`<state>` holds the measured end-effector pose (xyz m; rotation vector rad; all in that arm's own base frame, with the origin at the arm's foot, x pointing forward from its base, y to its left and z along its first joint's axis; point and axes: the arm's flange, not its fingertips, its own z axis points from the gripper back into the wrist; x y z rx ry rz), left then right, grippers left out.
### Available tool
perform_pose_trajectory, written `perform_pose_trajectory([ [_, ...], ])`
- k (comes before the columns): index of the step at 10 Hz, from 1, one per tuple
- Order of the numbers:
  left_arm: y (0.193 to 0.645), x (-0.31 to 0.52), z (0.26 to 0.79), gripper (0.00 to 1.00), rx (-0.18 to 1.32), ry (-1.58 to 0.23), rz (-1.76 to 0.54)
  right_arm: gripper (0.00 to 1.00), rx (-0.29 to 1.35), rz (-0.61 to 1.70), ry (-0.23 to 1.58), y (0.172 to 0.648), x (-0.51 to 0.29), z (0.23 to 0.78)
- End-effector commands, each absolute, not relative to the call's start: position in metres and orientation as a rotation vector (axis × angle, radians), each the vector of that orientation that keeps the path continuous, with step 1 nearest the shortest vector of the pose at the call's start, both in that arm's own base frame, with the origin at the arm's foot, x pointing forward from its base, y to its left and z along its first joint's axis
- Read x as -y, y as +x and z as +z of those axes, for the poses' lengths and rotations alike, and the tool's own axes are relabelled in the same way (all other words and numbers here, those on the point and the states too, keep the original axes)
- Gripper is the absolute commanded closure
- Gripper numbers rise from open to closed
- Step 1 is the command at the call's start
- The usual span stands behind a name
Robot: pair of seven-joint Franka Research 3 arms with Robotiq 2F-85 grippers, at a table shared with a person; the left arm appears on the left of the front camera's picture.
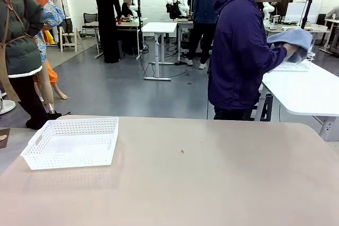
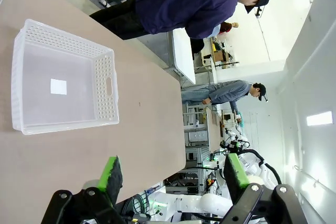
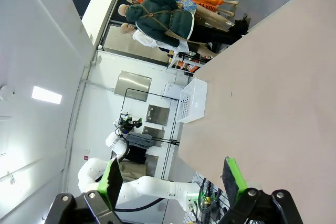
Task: Clean and organize the cups into the basket.
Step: Pick up the Organizing basket and move it to the center of the table, then pick up the Reusable plastic cup from the right side of the table and place it inside the Organizing basket.
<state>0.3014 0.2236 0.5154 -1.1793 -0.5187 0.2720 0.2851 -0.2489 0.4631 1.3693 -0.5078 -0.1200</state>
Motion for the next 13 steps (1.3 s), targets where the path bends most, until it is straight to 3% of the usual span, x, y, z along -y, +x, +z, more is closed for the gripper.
perform_pose_trajectory([
  [1, 0.3022, -0.2234, 0.5159, 0.00, 0.518, -1.186, 0.265, 0.00, 0.512, -0.116, 1.374, 0.2854, 0.2504, 0.4647],
  [13, 0.3022, -0.2234, 0.5159, 0.00, 0.518, -1.186, 0.265, 0.00, 0.512, -0.116, 1.374, 0.2854, 0.2504, 0.4647],
])
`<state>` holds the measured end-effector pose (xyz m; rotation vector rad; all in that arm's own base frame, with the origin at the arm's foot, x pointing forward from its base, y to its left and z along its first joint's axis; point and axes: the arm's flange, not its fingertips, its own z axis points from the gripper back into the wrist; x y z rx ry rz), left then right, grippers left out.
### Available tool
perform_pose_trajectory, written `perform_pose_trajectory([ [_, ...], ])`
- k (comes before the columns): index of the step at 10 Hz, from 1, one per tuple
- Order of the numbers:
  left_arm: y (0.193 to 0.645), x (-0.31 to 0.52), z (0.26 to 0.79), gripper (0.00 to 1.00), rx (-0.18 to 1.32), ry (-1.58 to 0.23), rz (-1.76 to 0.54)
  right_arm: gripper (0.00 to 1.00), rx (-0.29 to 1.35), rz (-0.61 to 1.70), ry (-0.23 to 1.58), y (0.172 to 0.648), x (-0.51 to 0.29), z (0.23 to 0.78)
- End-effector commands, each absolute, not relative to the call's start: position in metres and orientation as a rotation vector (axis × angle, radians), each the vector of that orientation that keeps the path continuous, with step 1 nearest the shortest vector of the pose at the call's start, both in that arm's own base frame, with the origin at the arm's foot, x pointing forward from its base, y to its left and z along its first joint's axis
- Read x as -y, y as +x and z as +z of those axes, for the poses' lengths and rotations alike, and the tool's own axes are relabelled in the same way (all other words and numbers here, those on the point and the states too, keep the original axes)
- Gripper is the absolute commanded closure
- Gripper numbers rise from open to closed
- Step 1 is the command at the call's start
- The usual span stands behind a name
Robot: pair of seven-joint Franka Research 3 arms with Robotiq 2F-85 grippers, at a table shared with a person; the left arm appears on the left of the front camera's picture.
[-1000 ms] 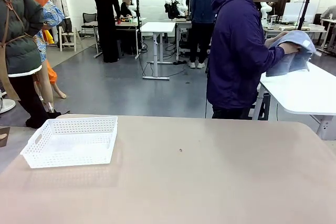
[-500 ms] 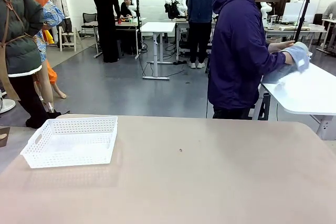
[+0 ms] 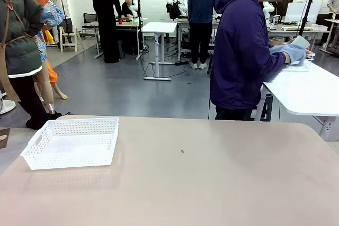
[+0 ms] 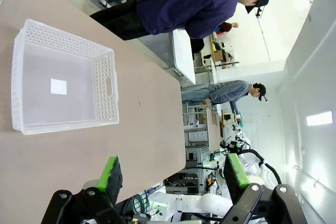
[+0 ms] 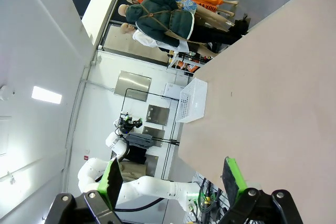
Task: Clean and organize the cups into the basket.
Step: Pick up the Organizing basket and move it to the center of the table, then pick up the Reusable plastic cup from the right side of the table and place it inside the Organizing basket.
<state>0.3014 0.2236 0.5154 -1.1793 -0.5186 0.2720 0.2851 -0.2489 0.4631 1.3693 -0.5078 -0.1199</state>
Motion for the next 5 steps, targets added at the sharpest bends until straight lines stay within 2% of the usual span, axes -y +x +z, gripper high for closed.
perform_pose_trajectory([
  [1, 0.3022, -0.2234, 0.5159, 0.00, 0.518, -1.186, 0.265, 0.00, 0.512, -0.116, 1.374, 0.2854, 0.2504, 0.4647],
  [5, 0.3022, -0.2234, 0.5159, 0.00, 0.518, -1.186, 0.265, 0.00, 0.512, -0.116, 1.374, 0.2854, 0.2504, 0.4647],
])
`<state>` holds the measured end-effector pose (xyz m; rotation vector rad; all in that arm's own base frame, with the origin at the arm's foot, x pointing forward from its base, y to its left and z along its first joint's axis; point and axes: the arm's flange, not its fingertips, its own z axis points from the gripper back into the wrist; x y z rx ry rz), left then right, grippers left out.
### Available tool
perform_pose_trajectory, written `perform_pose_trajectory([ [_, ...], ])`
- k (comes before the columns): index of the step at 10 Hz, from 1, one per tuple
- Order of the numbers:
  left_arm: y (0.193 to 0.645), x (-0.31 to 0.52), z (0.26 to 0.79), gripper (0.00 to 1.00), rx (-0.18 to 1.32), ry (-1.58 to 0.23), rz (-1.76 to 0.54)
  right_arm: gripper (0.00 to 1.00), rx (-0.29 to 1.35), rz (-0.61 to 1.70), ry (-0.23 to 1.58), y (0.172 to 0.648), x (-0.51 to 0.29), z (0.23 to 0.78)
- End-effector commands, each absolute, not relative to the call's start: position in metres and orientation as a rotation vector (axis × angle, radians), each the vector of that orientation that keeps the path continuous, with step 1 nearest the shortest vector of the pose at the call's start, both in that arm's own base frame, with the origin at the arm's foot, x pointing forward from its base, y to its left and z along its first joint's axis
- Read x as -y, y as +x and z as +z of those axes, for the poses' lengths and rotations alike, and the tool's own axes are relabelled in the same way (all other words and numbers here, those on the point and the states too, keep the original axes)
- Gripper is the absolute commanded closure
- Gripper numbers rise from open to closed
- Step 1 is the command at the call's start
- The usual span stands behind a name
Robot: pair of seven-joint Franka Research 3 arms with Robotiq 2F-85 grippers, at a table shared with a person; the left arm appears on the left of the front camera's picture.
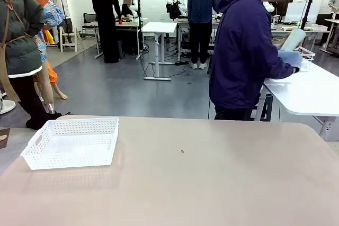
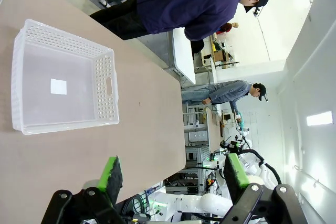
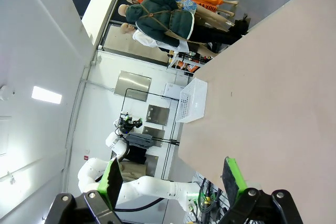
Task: Clean and organize the cups into the basket.
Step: Pick up the Organizing basket and move it to the center of the table, then pick up the Reusable plastic cup from the right side of the table and place it inside the Organizing basket.
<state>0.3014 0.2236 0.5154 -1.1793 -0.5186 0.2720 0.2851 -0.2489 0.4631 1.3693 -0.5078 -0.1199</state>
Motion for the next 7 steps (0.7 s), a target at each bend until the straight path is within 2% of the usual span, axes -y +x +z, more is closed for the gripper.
perform_pose_trajectory([
  [1, 0.3022, -0.2234, 0.5159, 0.00, 0.518, -1.186, 0.265, 0.00, 0.512, -0.116, 1.374, 0.2854, 0.2504, 0.4647],
  [7, 0.3022, -0.2234, 0.5159, 0.00, 0.518, -1.186, 0.265, 0.00, 0.512, -0.116, 1.374, 0.2854, 0.2504, 0.4647],
])
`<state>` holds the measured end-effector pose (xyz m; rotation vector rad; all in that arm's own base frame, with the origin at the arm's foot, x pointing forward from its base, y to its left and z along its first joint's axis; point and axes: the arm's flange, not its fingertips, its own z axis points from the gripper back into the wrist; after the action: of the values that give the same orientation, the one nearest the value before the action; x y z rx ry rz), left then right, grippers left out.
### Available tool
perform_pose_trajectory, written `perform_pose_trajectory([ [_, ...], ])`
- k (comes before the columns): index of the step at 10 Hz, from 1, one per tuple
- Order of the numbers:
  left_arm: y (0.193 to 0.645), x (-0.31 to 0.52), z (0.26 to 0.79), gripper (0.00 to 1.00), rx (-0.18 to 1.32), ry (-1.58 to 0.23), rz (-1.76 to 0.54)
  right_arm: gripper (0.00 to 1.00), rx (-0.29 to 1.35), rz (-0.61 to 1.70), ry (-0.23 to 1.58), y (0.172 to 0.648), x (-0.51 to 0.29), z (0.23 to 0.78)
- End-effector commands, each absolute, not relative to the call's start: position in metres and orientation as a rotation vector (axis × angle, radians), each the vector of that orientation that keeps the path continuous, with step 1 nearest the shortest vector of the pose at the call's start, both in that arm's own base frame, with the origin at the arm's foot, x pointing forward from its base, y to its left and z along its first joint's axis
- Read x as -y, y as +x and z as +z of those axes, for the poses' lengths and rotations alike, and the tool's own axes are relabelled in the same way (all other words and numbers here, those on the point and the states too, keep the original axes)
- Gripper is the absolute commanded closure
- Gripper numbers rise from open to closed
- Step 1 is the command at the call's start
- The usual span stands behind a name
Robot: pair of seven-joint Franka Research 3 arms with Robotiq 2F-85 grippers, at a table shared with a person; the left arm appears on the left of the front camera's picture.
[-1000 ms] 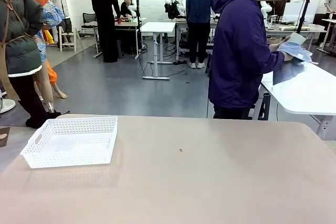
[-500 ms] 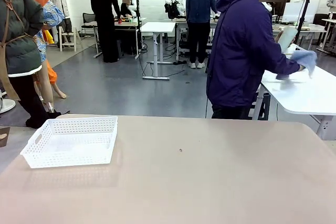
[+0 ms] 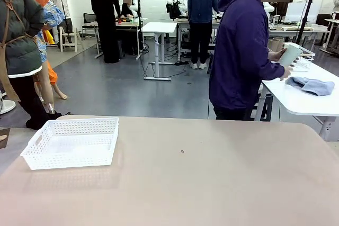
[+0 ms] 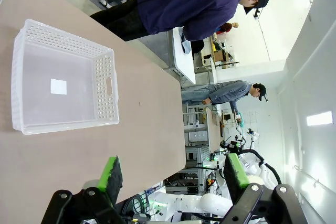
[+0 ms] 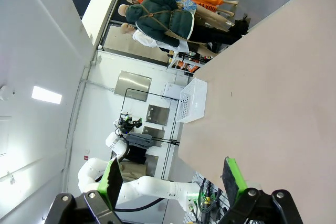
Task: Clean and organize the cups into the basket.
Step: Pick up the Organizing basket and move it to the center of the table, then pick up the Reusable plastic cup from the right side of the table and place it inside the Organizing basket.
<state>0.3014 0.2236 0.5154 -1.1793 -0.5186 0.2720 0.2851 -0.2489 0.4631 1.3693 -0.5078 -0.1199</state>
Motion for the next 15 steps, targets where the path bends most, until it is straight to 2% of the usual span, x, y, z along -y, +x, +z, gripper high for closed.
perform_pose_trajectory([
  [1, 0.3022, -0.2234, 0.5159, 0.00, 0.518, -1.186, 0.265, 0.00, 0.512, -0.116, 1.374, 0.2854, 0.2504, 0.4647],
  [15, 0.3022, -0.2234, 0.5159, 0.00, 0.518, -1.186, 0.265, 0.00, 0.512, -0.116, 1.374, 0.2854, 0.2504, 0.4647],
])
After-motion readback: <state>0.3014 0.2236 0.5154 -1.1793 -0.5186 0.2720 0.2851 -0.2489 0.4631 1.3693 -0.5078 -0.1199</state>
